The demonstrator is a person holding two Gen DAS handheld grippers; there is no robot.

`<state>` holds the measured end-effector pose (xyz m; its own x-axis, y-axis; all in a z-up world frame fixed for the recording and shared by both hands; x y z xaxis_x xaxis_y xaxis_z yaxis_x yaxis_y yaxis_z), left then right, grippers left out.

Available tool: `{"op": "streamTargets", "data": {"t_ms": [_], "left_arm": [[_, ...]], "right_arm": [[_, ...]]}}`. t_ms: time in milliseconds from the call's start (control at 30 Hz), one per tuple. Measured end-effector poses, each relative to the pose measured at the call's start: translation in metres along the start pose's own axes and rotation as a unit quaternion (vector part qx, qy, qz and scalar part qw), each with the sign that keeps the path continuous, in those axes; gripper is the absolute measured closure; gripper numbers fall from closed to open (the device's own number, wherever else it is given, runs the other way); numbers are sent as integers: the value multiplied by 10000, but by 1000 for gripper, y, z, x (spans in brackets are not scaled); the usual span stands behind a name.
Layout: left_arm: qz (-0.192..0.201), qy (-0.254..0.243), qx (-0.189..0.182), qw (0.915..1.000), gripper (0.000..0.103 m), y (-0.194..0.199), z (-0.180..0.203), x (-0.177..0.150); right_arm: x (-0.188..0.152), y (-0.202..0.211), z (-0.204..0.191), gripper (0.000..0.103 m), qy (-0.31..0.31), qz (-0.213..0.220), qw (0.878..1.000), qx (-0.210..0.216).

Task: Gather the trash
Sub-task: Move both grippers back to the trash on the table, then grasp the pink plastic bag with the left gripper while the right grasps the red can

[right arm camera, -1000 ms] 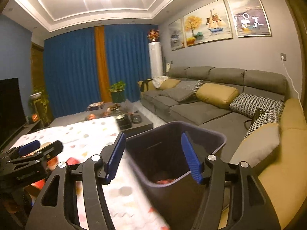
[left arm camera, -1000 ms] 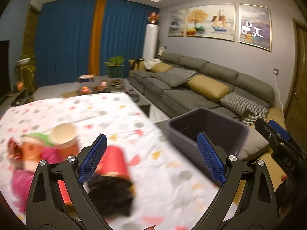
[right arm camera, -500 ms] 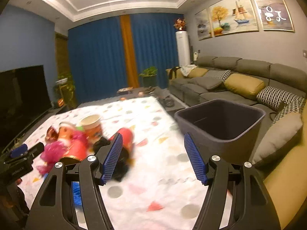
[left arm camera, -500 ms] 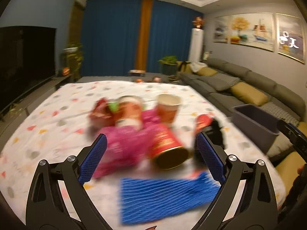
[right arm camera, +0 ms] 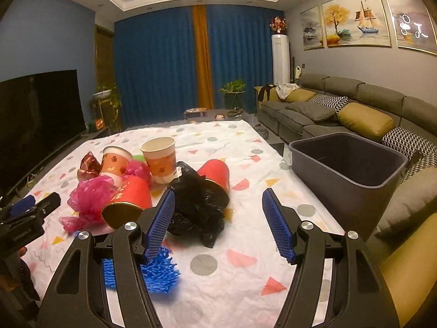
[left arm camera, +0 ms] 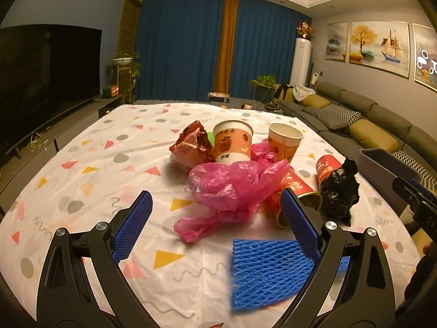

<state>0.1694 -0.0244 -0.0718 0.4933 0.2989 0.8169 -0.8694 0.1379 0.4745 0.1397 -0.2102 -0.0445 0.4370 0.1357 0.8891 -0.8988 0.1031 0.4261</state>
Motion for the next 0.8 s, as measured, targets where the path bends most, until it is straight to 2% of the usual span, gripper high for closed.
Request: {"op": "streamTargets", "data": {"t_ms": [233, 333, 433, 500, 533, 667, 800], "left_arm": [[-298, 51, -6, 9995, 10, -35, 5, 1], [-562, 123, -13, 9983, 16, -50, 6, -2], [-848, 230, -1, 9961, 28, -65, 4, -5], [-1054, 267, -2, 9941, 40, -73, 3, -9], [-1122, 283, -26, 9933, 42, -75, 3, -11], [-1292, 364, -183, 9908, 60, -80, 2, -14], [-1268, 335, -276, 9910, 76, -78, 4, -14]], "right_arm": [[3, -14, -5, 37, 88, -59, 9999, 64], [3, -22, -8, 37, 130, -129, 9998, 99], [4, -28, -16, 37, 205, -172, 9994, 233], [5, -31, -26, 37, 312, -179, 9987, 355], [5, -32, -30, 38, 370, -186, 9983, 409], [6, -39, -52, 42, 614, -258, 9954, 690], [2, -49, -69, 48, 840, -445, 9912, 921]]}}
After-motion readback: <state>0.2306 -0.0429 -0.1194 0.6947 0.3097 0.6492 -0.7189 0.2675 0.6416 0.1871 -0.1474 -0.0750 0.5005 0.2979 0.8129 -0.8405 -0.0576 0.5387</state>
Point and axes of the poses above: each gripper's, at about its wrist camera, not at the fingertips, and y roughly against the way its jaws point, z to its right, x to its top, the point moved 7 cm from there along -y, roughly the way its jaws point, and after that the axes turned 15 degrees about y, right-handed, at the moved point
